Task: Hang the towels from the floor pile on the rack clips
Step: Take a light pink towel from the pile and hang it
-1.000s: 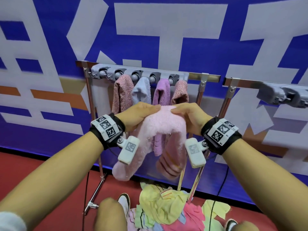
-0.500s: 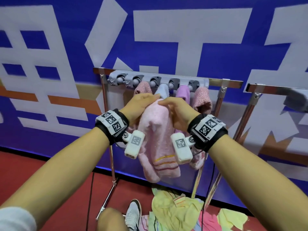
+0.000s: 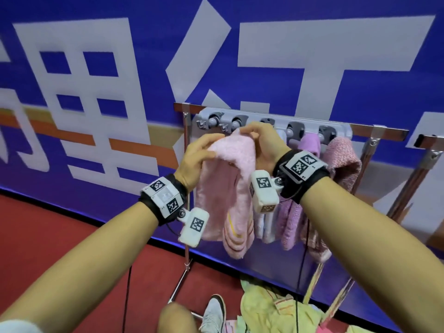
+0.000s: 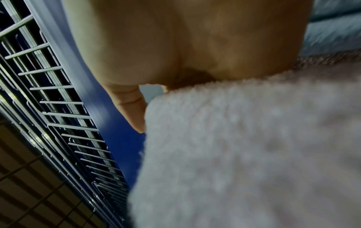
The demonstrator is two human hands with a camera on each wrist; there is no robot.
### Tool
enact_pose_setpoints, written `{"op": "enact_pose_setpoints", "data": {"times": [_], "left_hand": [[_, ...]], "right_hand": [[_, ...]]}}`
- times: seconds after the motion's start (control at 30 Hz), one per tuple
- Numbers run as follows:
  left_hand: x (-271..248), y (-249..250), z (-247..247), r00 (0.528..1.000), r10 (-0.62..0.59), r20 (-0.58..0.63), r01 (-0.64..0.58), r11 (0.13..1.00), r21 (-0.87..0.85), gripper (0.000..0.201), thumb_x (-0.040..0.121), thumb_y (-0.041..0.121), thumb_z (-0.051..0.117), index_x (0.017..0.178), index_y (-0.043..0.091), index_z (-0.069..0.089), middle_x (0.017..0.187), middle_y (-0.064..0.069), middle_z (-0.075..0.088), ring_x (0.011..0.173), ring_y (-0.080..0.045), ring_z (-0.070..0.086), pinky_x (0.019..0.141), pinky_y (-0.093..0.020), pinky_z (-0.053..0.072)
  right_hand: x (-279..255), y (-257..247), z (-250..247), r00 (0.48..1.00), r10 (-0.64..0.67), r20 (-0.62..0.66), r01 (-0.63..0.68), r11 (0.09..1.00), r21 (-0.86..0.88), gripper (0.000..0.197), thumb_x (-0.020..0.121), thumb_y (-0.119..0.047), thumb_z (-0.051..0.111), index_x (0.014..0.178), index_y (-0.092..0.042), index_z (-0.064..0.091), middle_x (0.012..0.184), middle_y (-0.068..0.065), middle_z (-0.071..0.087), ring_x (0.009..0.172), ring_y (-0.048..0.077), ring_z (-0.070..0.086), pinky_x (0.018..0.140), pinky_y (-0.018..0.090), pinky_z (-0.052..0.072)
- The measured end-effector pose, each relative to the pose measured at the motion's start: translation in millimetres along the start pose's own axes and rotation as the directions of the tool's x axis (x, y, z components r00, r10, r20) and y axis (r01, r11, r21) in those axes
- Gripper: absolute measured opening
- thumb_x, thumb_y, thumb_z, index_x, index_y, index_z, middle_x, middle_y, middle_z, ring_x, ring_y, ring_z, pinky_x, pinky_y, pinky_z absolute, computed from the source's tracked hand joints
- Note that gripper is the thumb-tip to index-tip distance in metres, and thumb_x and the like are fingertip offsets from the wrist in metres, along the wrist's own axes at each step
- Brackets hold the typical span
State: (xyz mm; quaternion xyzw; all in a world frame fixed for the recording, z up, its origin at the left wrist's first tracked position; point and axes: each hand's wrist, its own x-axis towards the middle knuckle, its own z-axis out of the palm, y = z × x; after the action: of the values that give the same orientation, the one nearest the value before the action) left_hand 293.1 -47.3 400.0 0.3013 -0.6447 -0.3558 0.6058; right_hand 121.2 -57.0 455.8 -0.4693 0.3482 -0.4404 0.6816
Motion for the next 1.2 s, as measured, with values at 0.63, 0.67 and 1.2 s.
{"op": "enact_pose_setpoints", "data": {"times": [0.63, 0.67, 1.2], "left_hand": [[56, -37, -72, 0.84, 0.207, -0.502, 0.001, 0.924, 0.382, 0.022, 0.08, 0.002, 0.06, 0.098, 0.0, 0.072, 0.088, -0.004, 0.068, 0.073, 0.006, 0.056, 0.066, -0.008, 0.047], [58, -40, -75, 0.842, 0.18, -0.508, 0.016, 0.934, 0.357, 0.022, 0.082, 0.001, 0.062, 0.102, 0.001, 0.072, 0.091, -0.002, 0.068, 0.075, 0.003, 0.058, 0.07, -0.012, 0.051], [108, -69, -20, 0.867, 0.171, -0.467, -0.068, 0.971, 0.23, 0.039, 0.076, -0.004, 0.051, 0.1, 0.018, 0.072, 0.09, 0.014, 0.067, 0.079, 0.017, 0.058, 0.076, -0.008, 0.047]], "right_hand": [[80, -11, 74, 0.995, -0.011, -0.1, -0.038, 0.88, -0.474, 0.033, 0.069, -0.008, 0.062, 0.102, -0.004, 0.055, 0.086, 0.016, 0.051, 0.065, 0.026, 0.052, 0.058, 0.03, 0.047], [88, -11, 71, 0.996, -0.001, -0.088, -0.044, 0.859, -0.511, 0.035, 0.063, -0.007, 0.063, 0.096, -0.009, 0.051, 0.085, 0.016, 0.043, 0.063, 0.024, 0.045, 0.056, 0.029, 0.043], [119, -72, 28, 0.948, -0.318, -0.032, 0.047, 0.238, -0.97, 0.035, 0.08, 0.002, 0.05, 0.111, 0.007, 0.064, 0.1, 0.028, 0.064, 0.082, 0.025, 0.053, 0.075, 0.039, 0.05]]}}
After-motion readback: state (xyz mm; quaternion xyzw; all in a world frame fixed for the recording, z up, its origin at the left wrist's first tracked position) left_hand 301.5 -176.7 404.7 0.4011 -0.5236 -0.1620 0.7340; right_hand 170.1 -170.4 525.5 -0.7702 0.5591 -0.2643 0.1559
